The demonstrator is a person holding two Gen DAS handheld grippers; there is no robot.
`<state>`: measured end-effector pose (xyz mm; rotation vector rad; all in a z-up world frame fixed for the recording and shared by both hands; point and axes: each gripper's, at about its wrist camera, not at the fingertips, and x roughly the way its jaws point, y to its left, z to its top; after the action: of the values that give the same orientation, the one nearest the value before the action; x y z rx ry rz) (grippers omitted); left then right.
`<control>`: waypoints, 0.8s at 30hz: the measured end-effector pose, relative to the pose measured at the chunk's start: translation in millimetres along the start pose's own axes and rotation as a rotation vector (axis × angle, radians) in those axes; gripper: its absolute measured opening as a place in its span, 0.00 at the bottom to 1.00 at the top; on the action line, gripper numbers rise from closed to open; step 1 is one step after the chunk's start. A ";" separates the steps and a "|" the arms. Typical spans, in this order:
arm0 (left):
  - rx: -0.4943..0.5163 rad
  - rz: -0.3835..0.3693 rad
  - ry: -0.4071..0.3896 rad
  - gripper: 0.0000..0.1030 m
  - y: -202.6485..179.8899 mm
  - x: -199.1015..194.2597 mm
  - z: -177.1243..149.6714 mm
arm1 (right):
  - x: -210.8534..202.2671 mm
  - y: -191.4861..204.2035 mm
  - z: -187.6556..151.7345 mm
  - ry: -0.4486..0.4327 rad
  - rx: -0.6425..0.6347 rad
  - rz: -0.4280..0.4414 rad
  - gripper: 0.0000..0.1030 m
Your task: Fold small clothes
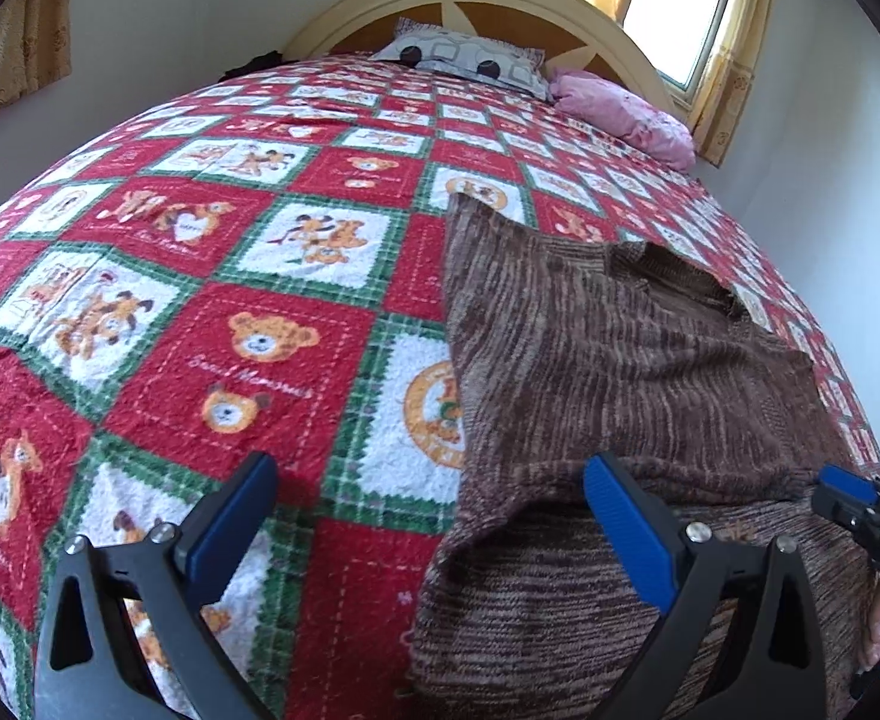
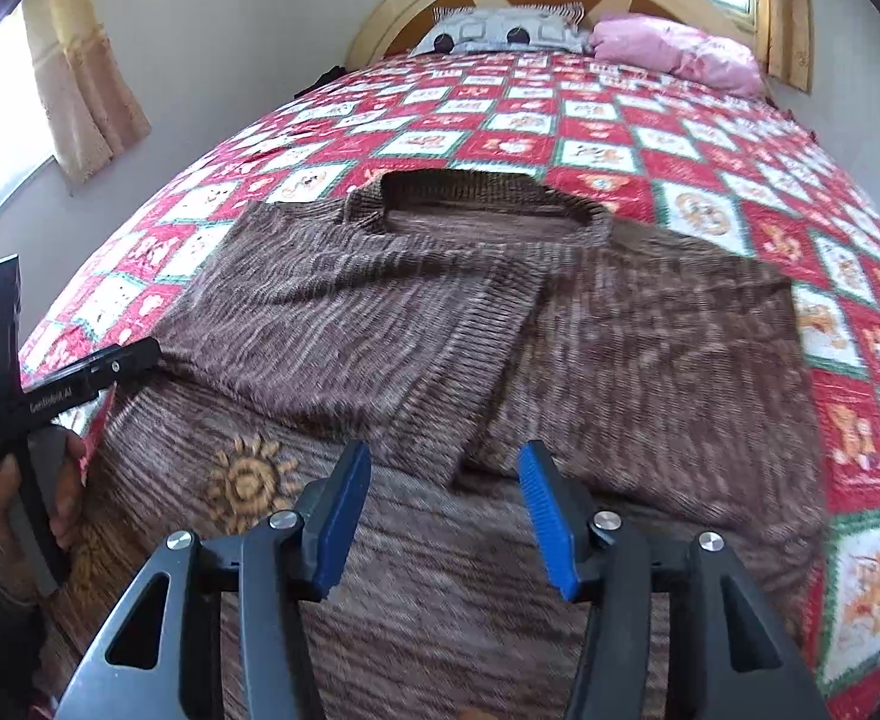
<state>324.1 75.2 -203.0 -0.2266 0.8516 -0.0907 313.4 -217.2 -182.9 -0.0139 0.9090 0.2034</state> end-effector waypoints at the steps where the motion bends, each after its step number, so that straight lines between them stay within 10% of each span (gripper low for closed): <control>1: 0.004 0.018 0.011 1.00 -1.2 2.4 0.2 | 2.4 -2.3 -2.9 0.016 0.000 -0.006 0.52; 24: 0.161 0.123 0.075 1.00 -28.6 -6.3 -21.6 | -27.5 -14.8 -49.0 -0.019 0.058 -0.032 0.52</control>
<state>304.0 44.9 -205.4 -0.0199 0.9263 -0.0521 261.4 -241.1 -192.6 0.0268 0.8951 0.1472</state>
